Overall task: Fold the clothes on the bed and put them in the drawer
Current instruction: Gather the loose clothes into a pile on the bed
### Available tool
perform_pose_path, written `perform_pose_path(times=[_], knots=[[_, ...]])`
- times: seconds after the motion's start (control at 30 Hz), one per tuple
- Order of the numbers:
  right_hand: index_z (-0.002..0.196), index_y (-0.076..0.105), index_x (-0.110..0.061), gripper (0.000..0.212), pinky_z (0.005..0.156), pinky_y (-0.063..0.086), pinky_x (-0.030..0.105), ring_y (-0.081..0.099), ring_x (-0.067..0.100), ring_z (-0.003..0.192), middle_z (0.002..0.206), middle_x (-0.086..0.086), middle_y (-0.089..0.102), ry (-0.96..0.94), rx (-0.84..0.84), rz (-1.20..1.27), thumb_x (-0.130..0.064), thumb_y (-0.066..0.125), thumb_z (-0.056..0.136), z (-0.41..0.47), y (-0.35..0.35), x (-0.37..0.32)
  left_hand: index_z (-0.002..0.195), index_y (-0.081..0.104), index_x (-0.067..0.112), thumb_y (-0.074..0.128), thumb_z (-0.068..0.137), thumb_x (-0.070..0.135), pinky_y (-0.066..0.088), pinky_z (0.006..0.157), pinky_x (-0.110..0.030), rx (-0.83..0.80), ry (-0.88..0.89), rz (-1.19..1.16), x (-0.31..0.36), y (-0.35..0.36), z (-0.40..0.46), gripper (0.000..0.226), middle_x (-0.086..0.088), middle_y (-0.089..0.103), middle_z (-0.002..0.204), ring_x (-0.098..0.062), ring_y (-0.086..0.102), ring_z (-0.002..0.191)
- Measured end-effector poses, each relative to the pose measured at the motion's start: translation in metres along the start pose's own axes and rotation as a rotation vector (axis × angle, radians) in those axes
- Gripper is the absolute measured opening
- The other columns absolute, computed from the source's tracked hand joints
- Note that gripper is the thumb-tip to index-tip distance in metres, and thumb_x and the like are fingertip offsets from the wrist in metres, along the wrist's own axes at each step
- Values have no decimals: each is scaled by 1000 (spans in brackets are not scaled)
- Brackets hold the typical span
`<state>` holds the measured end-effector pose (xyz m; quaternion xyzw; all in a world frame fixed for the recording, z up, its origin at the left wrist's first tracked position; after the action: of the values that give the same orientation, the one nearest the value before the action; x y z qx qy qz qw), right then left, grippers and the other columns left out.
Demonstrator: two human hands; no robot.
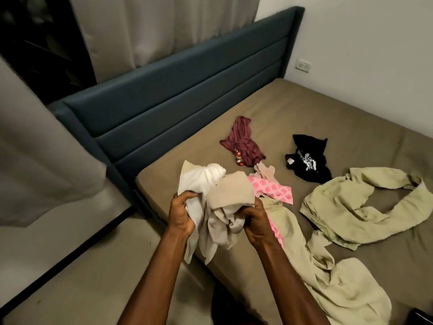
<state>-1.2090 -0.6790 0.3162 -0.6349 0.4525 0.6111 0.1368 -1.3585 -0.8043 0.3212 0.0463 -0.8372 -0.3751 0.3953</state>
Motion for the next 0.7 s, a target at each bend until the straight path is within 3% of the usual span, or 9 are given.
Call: perform_pose_path(times=[0.1,0.2,0.27,0.43,0.53,0.6,0.7], knots=[[102,81,-19,57,94,52,51,67,32,105,107,13,76,12,64,-16,5,57,56,43,-20,-7,118,73,2,70,60,2,45,110,-50,-27,-64,36,-11,31,52,58,-23,67,124,-41,61,120],[102,80,-17,63,85,55,43,68,33,104,109,14,76,58,158,-37,4,55,48,78,-43,-1,99,81,7,63,66,1,46,108,-48,-51,-110,68,-28,56,92,38,-18,72,114,-35,66,110],[105,78,-20,69,89,56,47,68,35,111,114,13,76,67,207,-75,1,53,45,99,-53,-2,92,82,7,62,67,2,47,107,-47,-57,-142,106,-38,72,120,33,-16,74,105,-33,69,103],[109,74,-19,69,97,57,49,69,29,113,114,5,76,109,347,-155,-2,54,46,160,-81,10,108,72,-2,63,67,2,46,108,-49,-56,-286,147,-68,96,198,43,-21,69,112,-38,64,109],[124,63,-18,72,103,54,48,65,22,117,122,1,72,127,422,-220,-1,55,54,191,-95,18,99,74,0,64,70,3,48,106,-45,-92,-342,162,-89,114,240,30,-18,72,107,-37,66,107],[136,56,-15,71,107,49,38,61,17,123,130,0,66,128,457,-313,3,53,67,213,-107,16,98,75,0,60,82,4,49,105,-42,-139,-423,154,-109,125,269,22,-17,73,106,-34,68,106],[144,43,-11,74,107,40,32,46,27,136,144,8,51,193,443,-532,-14,56,71,242,-123,20,122,70,2,55,94,14,45,110,-41,-269,-531,396,-140,134,313,34,-18,70,124,-30,66,117]])
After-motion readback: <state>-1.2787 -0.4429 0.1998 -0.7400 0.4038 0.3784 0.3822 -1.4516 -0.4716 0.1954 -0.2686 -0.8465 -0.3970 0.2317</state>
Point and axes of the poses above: each hand's wrist, its own z-axis towards the middle knuckle, its own y-axis out of the palm, x = y × z, the point moved 9 cm from there along z, towards the middle knuckle
